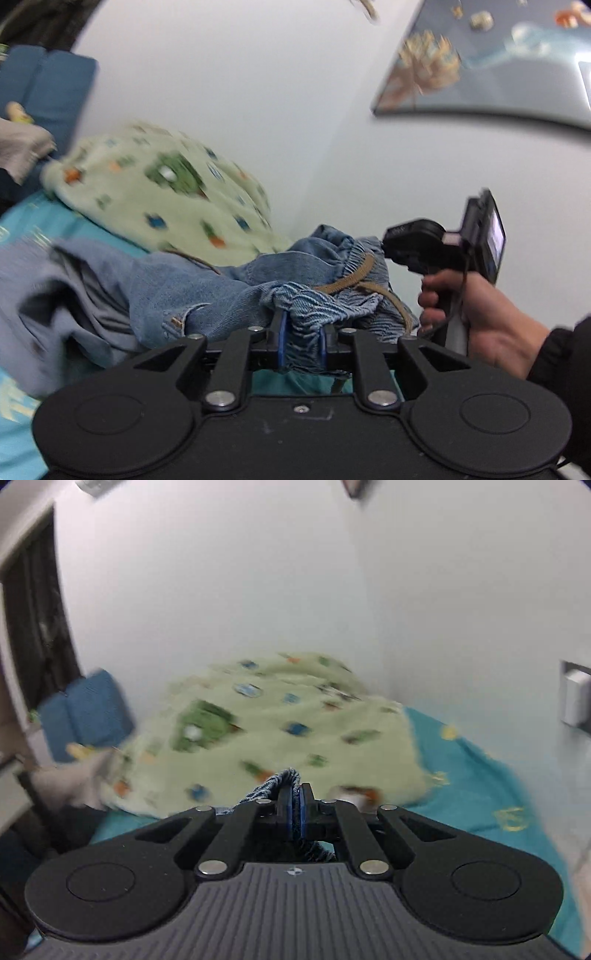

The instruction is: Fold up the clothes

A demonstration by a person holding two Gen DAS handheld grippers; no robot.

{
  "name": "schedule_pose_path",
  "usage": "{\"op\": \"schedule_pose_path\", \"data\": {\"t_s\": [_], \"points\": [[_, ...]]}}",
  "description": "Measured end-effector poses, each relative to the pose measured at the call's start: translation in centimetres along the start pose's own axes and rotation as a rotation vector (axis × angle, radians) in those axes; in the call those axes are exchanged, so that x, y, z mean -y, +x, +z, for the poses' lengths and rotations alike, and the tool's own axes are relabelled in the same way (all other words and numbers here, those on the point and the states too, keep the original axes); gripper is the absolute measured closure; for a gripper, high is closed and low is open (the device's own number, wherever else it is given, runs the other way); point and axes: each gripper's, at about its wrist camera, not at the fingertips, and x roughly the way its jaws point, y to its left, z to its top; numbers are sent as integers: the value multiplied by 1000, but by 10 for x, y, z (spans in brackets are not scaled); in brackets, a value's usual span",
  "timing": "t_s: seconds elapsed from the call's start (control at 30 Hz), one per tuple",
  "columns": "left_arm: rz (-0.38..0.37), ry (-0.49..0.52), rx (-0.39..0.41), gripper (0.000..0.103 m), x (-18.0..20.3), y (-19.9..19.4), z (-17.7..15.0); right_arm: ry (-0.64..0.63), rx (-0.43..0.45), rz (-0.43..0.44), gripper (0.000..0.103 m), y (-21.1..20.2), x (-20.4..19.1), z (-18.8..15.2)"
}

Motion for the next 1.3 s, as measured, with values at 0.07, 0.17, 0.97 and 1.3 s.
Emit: {"op": "schedule_pose_path", "data": {"t_s": [0.07, 0.17, 0.97, 1.3], "points": [[-14, 11, -54, 87, 7, 26, -18, -12, -53, -40, 100, 15, 29, -18], [-16, 26, -133, 86, 9, 55, -42, -3, -127, -81, 100, 36, 67, -50], [64, 223, -132, 49, 2, 4, -14, -4, -121, -149, 54, -52, 33, -56], [125, 261, -42, 49, -23, -67, 38, 18, -68, 58, 54, -103, -92, -33]]}}
